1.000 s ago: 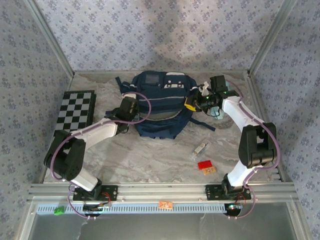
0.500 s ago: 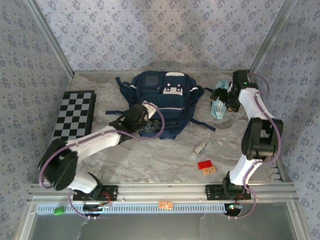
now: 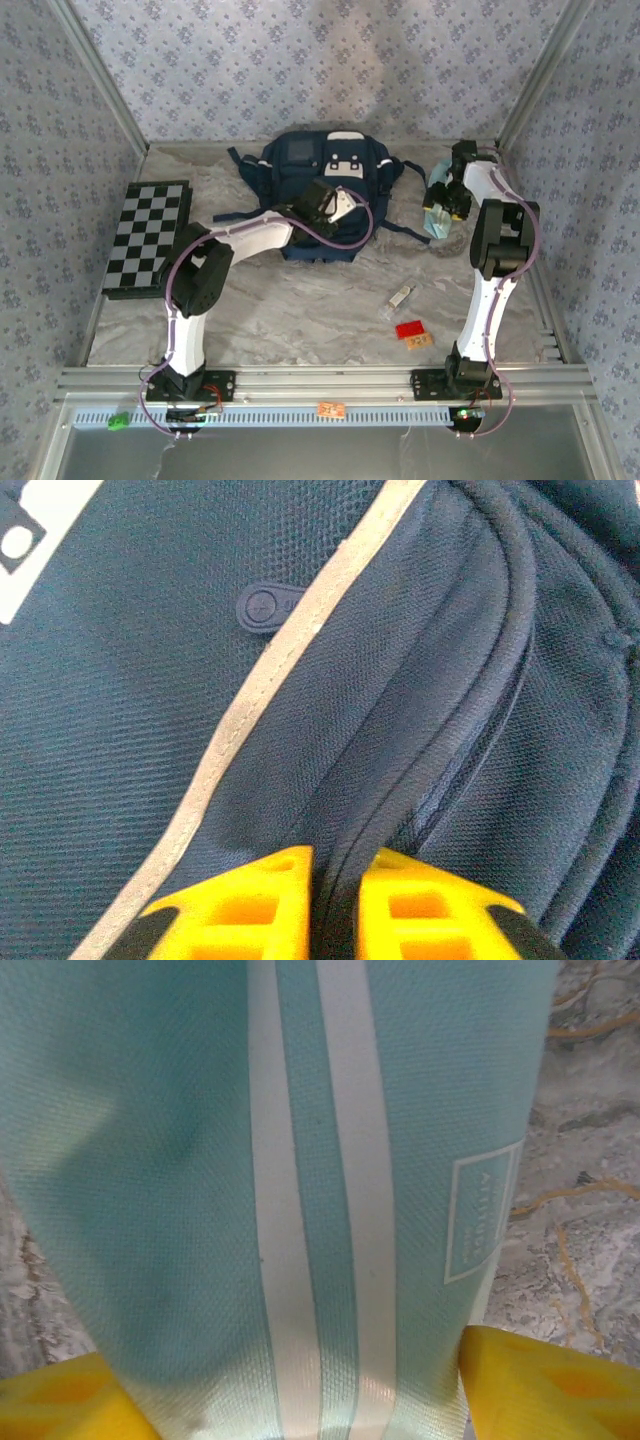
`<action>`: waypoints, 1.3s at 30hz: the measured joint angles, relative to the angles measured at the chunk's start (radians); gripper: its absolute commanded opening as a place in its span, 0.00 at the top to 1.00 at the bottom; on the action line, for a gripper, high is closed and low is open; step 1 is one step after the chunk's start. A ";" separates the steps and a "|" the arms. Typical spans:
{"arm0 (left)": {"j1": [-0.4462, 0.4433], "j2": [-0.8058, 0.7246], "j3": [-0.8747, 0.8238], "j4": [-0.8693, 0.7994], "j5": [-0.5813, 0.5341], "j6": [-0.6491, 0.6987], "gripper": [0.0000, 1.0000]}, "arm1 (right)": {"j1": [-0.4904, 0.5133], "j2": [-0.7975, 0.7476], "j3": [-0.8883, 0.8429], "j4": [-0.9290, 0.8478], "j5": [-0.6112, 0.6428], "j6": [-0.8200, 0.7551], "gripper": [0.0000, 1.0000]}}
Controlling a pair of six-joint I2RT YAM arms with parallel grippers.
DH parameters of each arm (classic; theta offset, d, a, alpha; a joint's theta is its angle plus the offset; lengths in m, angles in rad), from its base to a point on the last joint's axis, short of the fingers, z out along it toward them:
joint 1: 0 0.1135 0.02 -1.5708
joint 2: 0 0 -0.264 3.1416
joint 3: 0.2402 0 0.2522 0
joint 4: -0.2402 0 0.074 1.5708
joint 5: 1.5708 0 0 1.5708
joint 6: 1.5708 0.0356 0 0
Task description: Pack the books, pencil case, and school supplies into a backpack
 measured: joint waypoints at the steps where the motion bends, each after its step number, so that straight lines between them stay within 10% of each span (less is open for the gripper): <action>1: 0.008 0.000 0.015 -0.004 0.005 0.003 1.00 | 0.000 0.002 0.000 0.000 0.000 0.003 0.53; 9: 0.034 -0.004 0.153 -0.108 -0.004 -0.082 1.00 | 0.002 -0.086 -0.130 0.049 -0.041 -0.003 1.00; 21: 0.031 -0.003 0.594 -0.510 -0.077 -0.367 1.00 | 0.175 -0.679 -0.479 0.152 -0.508 0.150 1.00; 33: -0.064 0.086 0.833 -0.758 -0.113 -0.507 1.00 | 0.455 -0.342 -0.489 0.470 -0.514 0.446 1.00; 37: -0.058 0.086 0.851 -0.777 -0.086 -0.529 1.00 | 0.500 -0.266 -0.396 0.464 -0.477 0.457 0.90; 39: -0.058 0.086 0.852 -0.779 -0.089 -0.536 1.00 | 0.503 -0.208 -0.299 0.434 -0.460 0.449 0.66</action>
